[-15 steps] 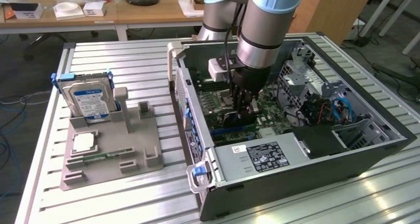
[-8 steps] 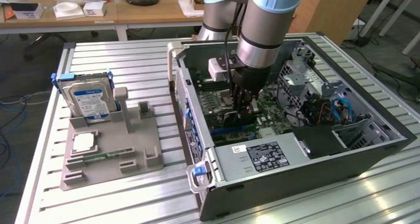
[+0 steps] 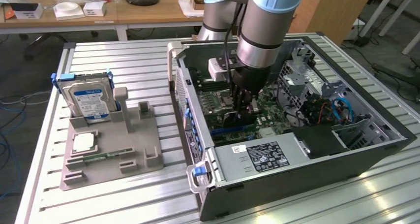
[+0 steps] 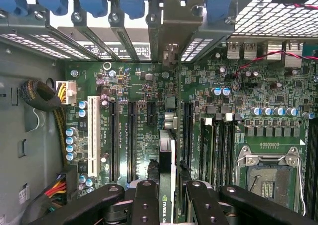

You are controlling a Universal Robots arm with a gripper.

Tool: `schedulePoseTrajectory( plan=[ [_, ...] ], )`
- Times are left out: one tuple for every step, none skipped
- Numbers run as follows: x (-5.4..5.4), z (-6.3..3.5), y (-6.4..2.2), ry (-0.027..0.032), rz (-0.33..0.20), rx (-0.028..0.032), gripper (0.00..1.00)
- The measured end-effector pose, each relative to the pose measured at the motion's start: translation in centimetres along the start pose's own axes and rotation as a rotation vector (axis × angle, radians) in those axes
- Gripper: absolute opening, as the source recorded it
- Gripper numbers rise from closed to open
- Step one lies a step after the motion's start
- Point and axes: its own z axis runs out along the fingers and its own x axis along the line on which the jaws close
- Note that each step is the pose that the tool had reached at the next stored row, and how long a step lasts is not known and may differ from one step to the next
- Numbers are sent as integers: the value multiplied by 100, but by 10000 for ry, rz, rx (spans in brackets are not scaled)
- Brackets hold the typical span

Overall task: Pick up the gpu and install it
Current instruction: 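Insert the gpu into the slot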

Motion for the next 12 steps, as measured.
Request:
schedulePoseTrajectory(
  plan=[
    [0, 0, 0, -1, 0, 0, 26],
    [0, 0, 0, -1, 0, 1, 26],
    [0, 1, 0, -1, 0, 1, 26],
    [0, 6, 0, -6, 0, 3, 26],
    [0, 12, 0, -4, 0, 2, 26],
    [0, 14, 0, -1, 0, 1, 26],
    [1, 15, 0, 1, -1, 0, 26],
    [1, 16, 0, 2, -1, -1, 26],
    [1, 17, 0, 0, -1, 0, 26],
    [1, 18, 1, -1, -1, 1, 26],
    [1, 19, 1, 0, -1, 0, 26],
    [1, 20, 2, 1, 0, 0, 26]
  ],
)
